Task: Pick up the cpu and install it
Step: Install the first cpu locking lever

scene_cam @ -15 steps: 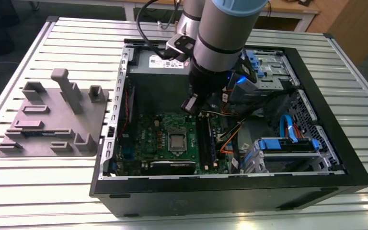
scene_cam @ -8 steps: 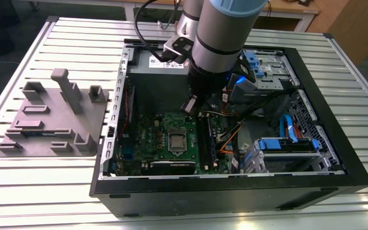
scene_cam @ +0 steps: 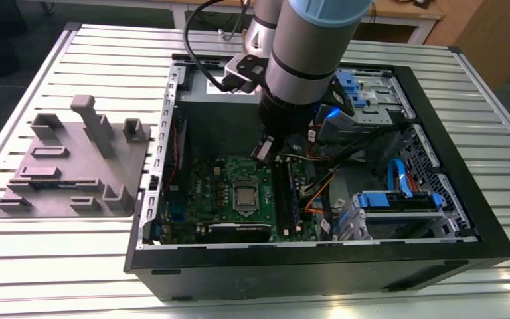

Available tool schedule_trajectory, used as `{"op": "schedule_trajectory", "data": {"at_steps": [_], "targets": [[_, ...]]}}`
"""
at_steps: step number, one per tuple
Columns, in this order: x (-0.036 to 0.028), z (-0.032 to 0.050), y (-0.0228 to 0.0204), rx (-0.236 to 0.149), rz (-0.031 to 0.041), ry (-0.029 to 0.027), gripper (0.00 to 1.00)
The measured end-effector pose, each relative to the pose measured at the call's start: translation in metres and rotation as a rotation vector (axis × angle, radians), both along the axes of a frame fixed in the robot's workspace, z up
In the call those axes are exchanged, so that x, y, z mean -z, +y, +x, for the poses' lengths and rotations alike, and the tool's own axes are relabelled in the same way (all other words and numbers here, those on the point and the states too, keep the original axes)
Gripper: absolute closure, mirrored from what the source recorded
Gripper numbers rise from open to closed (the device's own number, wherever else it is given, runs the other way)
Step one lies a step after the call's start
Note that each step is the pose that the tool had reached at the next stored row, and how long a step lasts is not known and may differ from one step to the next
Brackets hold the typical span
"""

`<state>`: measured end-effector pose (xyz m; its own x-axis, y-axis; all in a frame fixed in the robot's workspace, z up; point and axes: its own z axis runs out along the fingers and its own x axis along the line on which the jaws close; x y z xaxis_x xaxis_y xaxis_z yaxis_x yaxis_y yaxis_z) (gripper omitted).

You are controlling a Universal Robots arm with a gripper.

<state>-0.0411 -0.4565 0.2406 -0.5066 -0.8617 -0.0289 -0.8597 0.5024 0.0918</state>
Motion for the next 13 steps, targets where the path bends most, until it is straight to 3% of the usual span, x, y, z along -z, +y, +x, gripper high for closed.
{"op": "schedule_trajectory", "data": {"at_steps": [4, 8, 13], "targets": [[0.0002, -0.0002, -0.0019, -0.017, -0.0026, 0.0000, 0.89], [0.0004, -0.0007, -0.0025, -0.064, -0.0026, -0.0001, 0.89], [0.0016, -0.0022, -0.0093, -0.081, -0.0027, -0.0018, 0.89]]}}
